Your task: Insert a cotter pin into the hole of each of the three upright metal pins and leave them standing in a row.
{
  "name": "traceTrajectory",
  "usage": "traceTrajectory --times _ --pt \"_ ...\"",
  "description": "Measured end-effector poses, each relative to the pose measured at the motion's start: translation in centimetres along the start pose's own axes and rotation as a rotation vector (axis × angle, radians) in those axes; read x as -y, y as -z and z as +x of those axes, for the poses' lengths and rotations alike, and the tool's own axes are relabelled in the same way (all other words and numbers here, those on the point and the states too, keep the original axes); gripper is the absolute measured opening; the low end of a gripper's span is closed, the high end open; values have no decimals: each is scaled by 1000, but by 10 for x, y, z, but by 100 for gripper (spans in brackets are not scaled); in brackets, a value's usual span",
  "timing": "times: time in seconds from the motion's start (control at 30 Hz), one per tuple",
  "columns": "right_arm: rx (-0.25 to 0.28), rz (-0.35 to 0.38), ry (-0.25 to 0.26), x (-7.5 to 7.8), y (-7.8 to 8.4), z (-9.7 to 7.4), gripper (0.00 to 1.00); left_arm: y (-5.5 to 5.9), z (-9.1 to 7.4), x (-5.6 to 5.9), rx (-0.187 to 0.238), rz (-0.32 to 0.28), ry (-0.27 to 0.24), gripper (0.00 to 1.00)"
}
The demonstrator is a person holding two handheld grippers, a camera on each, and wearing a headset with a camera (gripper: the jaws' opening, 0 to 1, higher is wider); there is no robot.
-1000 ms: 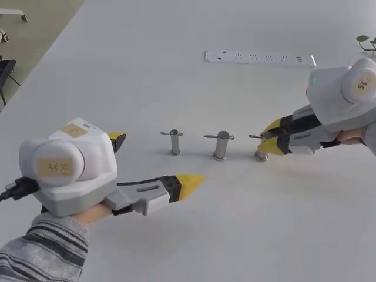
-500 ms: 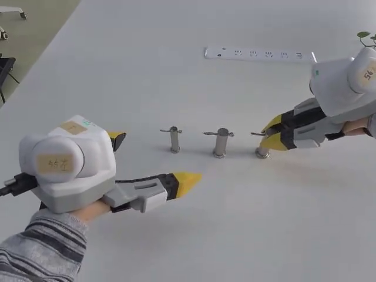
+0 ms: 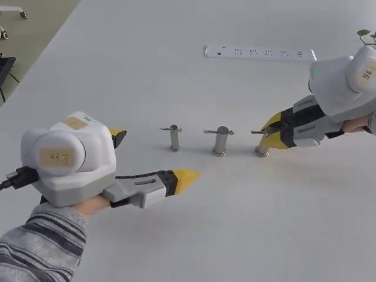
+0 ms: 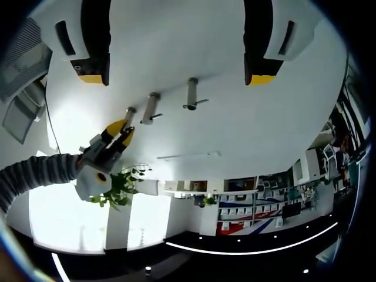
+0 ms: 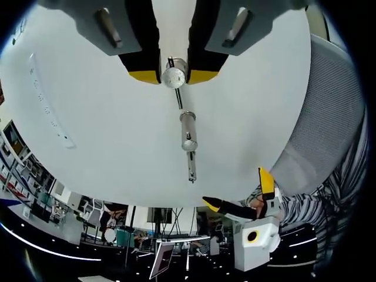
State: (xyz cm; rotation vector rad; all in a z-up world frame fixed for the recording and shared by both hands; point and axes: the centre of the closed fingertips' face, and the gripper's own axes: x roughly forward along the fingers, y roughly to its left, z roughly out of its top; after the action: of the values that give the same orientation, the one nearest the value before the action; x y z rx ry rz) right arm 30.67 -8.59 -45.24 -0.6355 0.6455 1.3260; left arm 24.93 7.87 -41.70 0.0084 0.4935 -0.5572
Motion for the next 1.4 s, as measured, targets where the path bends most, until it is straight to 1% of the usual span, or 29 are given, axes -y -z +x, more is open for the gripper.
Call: traceTrajectory --times 0.1,0.13,0.17,0.27,0.3,0.33,0.43,0.57,0.6,0.63,0.7,0.73,0.8,0.83,0.87,0.93,1.0,1.03,1.07,1.1,1.13,1.2,1.3,1.4 --pt "-1 10 32 5 2 -3 20 -1 0 -1 -2 2 -2 93" --pt "12 27 51 6 0 -6 21 -2 -1 -2 -2 3 -3 93" --pt "16 33 58 5 -1 -7 23 -2 -1 -2 -2 3 -3 93" --pt "36 77 98 2 -5 -14 29 -3 -2 -2 -4 -1 1 92" --pt "43 95 116 7 -4 -14 31 -3 -2 -2 -8 -1 3 92" --pt "49 113 131 7 -4 -14 33 -3 -2 -3 -11 0 2 92" --pt "58 174 152 -2 -6 -19 39 -4 -3 -3 -15 5 2 91" --pt "70 209 198 -12 -10 -27 43 -6 -4 -2 -17 6 4 89" --pt "77 215 200 -15 -11 -28 45 -6 -4 -1 -22 5 8 88" --pt "79 225 201 -20 -13 -30 48 -6 -5 0 -30 -6 13 87" --pt "78 256 213 -25 -13 -31 52 -4 -5 1 -41 -28 21 85" --pt "84 262 215 -29 -15 -32 53 -4 -5 1 -39 -26 23 85" --pt "94 290 242 -32 -17 -35 56 -5 -6 3 -37 -13 22 85" --pt "100 310 251 -34 -17 -35 58 -6 -7 4 -36 -10 24 85" --pt "109 337 272 -35 -18 -36 61 -6 -8 5 -33 -10 27 85" --pt "104 344 301 -39 -17 -37 65 -7 -10 6 -28 -18 30 85" --pt "94 353 350 -38 -14 -39 67 -7 -11 8 -27 -29 36 87" --pt "108 374 347 -43 -15 -38 68 -7 -12 8 -26 -26 33 88" --pt "133 419 350 -45 -17 -38 71 -7 -13 7 -25 -19 30 89" --pt "162 466 364 -46 -18 -39 72 -7 -14 7 -22 -18 31 90" --pt "175 491 377 -46 -18 -39 73 -7 -16 8 -19 -19 31 91" --pt "191 511 430 -45 -17 -43 73 -8 -20 9 -10 -25 31 92" --pt "207 553 464 -48 -16 -46 74 -7 -23 10 -2 -48 31 94" --pt "241 598 489 -53 -17 -49 74 -8 -24 10 7 -55 30 96"
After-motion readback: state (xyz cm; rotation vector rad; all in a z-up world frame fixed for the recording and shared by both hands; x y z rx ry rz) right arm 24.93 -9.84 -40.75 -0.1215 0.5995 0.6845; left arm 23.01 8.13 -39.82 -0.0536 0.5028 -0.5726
